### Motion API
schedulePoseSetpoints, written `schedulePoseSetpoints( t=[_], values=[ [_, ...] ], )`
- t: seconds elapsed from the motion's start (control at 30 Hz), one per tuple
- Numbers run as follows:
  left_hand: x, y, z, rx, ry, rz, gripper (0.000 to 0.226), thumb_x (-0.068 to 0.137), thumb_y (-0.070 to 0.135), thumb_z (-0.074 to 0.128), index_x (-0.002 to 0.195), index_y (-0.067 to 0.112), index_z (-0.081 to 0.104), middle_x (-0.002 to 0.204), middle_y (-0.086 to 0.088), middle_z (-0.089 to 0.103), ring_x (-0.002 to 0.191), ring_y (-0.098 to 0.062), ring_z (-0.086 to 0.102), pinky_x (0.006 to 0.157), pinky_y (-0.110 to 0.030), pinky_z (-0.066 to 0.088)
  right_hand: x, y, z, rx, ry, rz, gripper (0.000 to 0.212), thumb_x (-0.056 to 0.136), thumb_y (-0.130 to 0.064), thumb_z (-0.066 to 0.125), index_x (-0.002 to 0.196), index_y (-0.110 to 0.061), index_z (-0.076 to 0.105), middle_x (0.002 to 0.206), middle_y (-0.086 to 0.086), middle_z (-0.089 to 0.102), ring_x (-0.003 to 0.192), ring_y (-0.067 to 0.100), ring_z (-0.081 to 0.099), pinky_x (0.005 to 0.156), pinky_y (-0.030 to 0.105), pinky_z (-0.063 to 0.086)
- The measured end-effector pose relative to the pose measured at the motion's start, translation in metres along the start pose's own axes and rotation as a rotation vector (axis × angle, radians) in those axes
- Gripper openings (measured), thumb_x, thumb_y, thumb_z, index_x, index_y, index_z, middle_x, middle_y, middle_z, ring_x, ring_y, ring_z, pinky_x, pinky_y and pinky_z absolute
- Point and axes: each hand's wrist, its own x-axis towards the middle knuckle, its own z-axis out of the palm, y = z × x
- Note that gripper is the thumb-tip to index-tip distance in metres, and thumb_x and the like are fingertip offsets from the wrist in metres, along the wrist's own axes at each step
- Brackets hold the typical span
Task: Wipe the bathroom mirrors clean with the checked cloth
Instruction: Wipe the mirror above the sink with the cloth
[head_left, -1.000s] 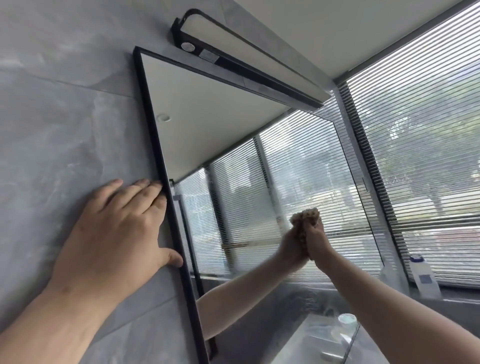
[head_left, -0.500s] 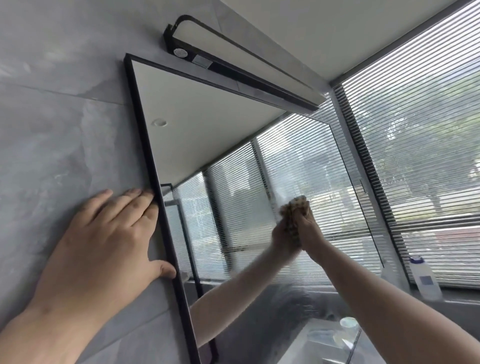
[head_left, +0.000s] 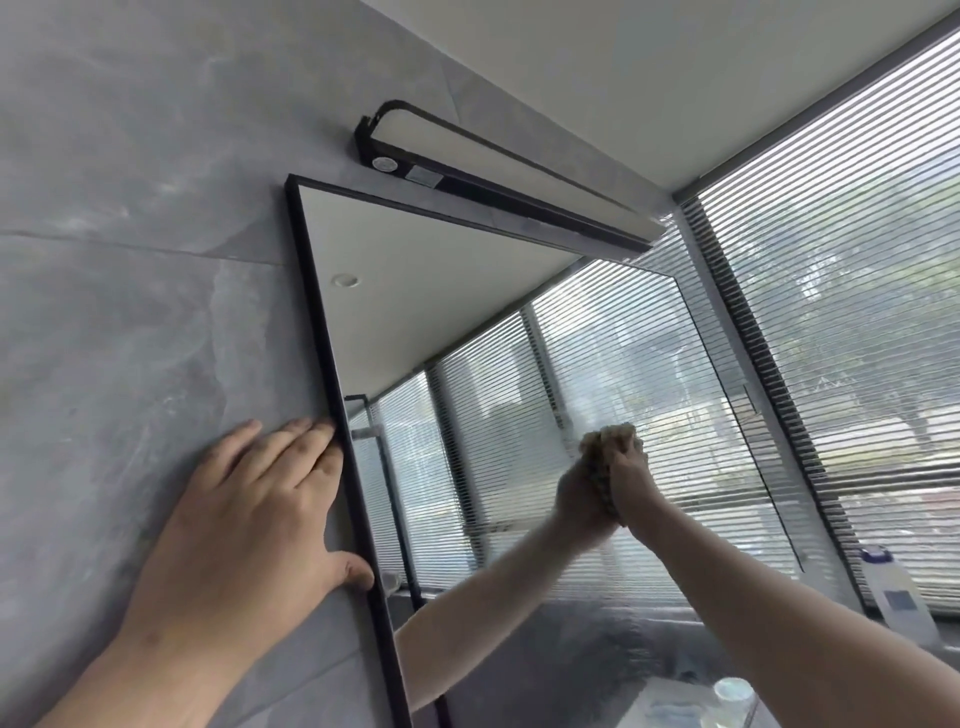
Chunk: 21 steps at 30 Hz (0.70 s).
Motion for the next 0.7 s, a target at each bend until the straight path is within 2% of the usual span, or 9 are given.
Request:
schedulePoseSetpoints(
  t=[0.1, 0.17, 0.23, 0.3, 0.37, 0.47, 0.53, 0.6, 0.7],
  values=[
    [0.001, 0.0, -0.001, 0.007, -0.023, -0.015, 0.105, 0.035, 0.069, 0.089, 0.112, 0.0, 0.071, 0.128, -0.014, 0.065, 0.12, -0.032, 0.059, 0.108, -0.052, 0.035, -0.009, -0.035, 0.019, -0.143, -0.065, -0.099, 0.072, 0.091, -0.054, 0.027, 0.15, -0.014, 0.035, 0.159, 0.01, 0.029, 0.148, 0.029, 0.023, 0.119, 0.057, 0.02],
    [0.0, 0.0, -0.004, -0.011, -0.024, -0.019, 0.106, 0.028, 0.066, 0.091, 0.109, 0.001, 0.072, 0.125, -0.014, 0.067, 0.117, -0.032, 0.062, 0.106, -0.051, 0.037, -0.023, -0.053, 0.034, -0.235, -0.025, -0.169, 0.07, 0.098, -0.055, 0.022, 0.157, -0.017, 0.02, 0.165, 0.001, 0.013, 0.153, 0.019, 0.007, 0.124, 0.045, 0.004],
    [0.003, 0.0, -0.006, -0.012, -0.032, -0.001, 0.1, 0.024, 0.063, 0.093, 0.101, 0.003, 0.075, 0.118, -0.013, 0.069, 0.108, -0.033, 0.066, 0.1, -0.047, 0.037, -0.032, -0.063, 0.041, -0.247, -0.009, -0.208, 0.064, 0.103, -0.049, 0.024, 0.159, -0.021, 0.011, 0.166, -0.005, 0.005, 0.152, 0.012, -0.002, 0.121, 0.029, -0.007],
    [0.013, -0.006, -0.014, 0.01, -0.038, 0.04, 0.089, 0.021, 0.059, 0.095, 0.09, 0.006, 0.076, 0.105, -0.01, 0.072, 0.093, -0.032, 0.068, 0.089, -0.041, 0.036, -0.035, -0.062, 0.041, -0.209, -0.031, -0.234, 0.07, 0.096, -0.047, 0.025, 0.159, -0.02, 0.013, 0.166, -0.003, 0.007, 0.153, 0.012, 0.0, 0.121, 0.027, -0.005],
    [0.028, -0.02, -0.022, 0.078, -0.041, 0.033, 0.093, 0.021, 0.065, 0.093, 0.091, 0.006, 0.076, 0.103, -0.01, 0.072, 0.09, -0.033, 0.068, 0.084, -0.041, 0.04, -0.033, -0.057, 0.032, -0.096, -0.059, -0.198, 0.079, 0.086, -0.048, 0.03, 0.158, -0.017, 0.02, 0.165, 0.002, 0.018, 0.152, 0.017, 0.012, 0.125, 0.039, 0.006],
    [0.055, -0.047, -0.032, 0.189, -0.037, 0.068, 0.129, 0.03, 0.092, 0.061, 0.118, -0.003, 0.068, 0.125, -0.02, 0.066, 0.114, -0.036, 0.064, 0.1, -0.043, 0.037, -0.024, -0.05, 0.028, -0.017, -0.033, -0.121, 0.076, 0.084, -0.05, 0.037, 0.153, -0.019, 0.034, 0.158, 0.004, 0.034, 0.147, 0.022, 0.028, 0.121, 0.049, 0.021],
    [0.062, -0.045, -0.026, 0.211, -0.091, 0.073, 0.139, 0.038, 0.098, 0.035, 0.124, -0.008, 0.063, 0.131, -0.025, 0.061, 0.123, -0.037, 0.059, 0.107, -0.041, 0.026, -0.011, -0.047, 0.028, -0.028, 0.042, -0.115, 0.078, 0.08, -0.054, 0.034, 0.15, -0.02, 0.041, 0.155, 0.006, 0.039, 0.145, 0.021, 0.031, 0.12, 0.047, 0.023],
    [0.059, -0.06, -0.037, 0.205, -0.223, 0.077, 0.142, 0.043, 0.101, 0.029, 0.125, -0.011, 0.061, 0.132, -0.028, 0.059, 0.126, -0.039, 0.057, 0.11, -0.044, 0.025, 0.015, -0.036, 0.027, 0.005, 0.068, -0.124, 0.079, 0.075, -0.061, 0.036, 0.144, -0.024, 0.045, 0.147, 0.005, 0.048, 0.14, 0.022, 0.04, 0.118, 0.049, 0.028],
    [0.049, -0.063, -0.041, 0.269, -0.046, 0.084, 0.142, 0.056, 0.104, 0.021, 0.13, -0.013, 0.056, 0.137, -0.029, 0.055, 0.131, -0.039, 0.052, 0.113, -0.05, 0.03, 0.035, -0.046, 0.026, 0.061, 0.138, -0.153, 0.051, 0.08, -0.052, 0.046, 0.121, -0.024, 0.058, 0.123, 0.005, 0.061, 0.12, 0.022, 0.055, 0.109, 0.049, 0.039]
  ],
)
